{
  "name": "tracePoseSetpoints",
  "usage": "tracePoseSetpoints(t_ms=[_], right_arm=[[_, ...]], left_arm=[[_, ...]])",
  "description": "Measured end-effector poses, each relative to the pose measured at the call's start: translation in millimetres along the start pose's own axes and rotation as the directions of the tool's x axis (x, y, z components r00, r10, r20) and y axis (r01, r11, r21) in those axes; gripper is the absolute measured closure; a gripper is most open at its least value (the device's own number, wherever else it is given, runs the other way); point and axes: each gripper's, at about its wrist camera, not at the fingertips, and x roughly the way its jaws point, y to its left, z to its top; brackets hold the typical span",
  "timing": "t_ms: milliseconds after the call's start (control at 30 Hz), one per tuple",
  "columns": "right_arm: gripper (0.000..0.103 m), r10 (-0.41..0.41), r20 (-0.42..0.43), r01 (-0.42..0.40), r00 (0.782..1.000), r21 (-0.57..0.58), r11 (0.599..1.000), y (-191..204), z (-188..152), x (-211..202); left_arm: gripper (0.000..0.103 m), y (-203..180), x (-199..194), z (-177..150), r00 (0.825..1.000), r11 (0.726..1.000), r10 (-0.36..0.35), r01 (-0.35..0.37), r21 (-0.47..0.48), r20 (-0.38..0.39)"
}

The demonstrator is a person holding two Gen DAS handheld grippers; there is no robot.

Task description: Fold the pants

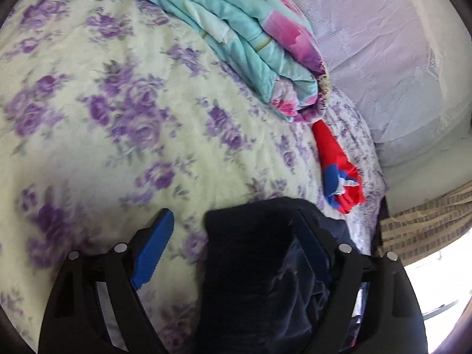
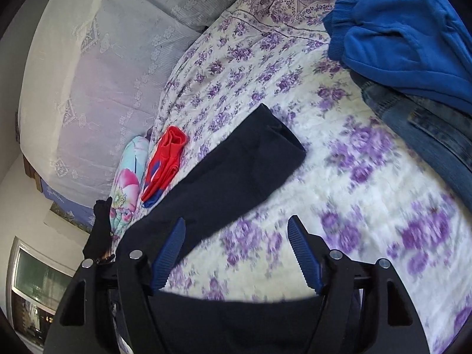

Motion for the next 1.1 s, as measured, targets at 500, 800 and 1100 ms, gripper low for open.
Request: tracePoseSetpoints(t_ms=[500,800,1100], right_arm=[[0.030,0.037,-0.024,-0.036,0.999,0.009,0.999,11,42,50],[0.030,-0.027,-0.036,0.028,0.999,0.026,0.999,2,96,82],[0.039,-0.121,-0.123,0.117,0.985,-0.043,0.992,-13,128,130]], left_arm=[[0.055,-21,-5,-3,0.992,0.974,-0.128,0.126,0.188,0.002],[0.055,-23,-10,-3,0.998,0.981,-0.056,0.051,0.185,0.023],[0.055,-14,6,0,1.000,0.989,0.002,-0.002,0.148,0.004]])
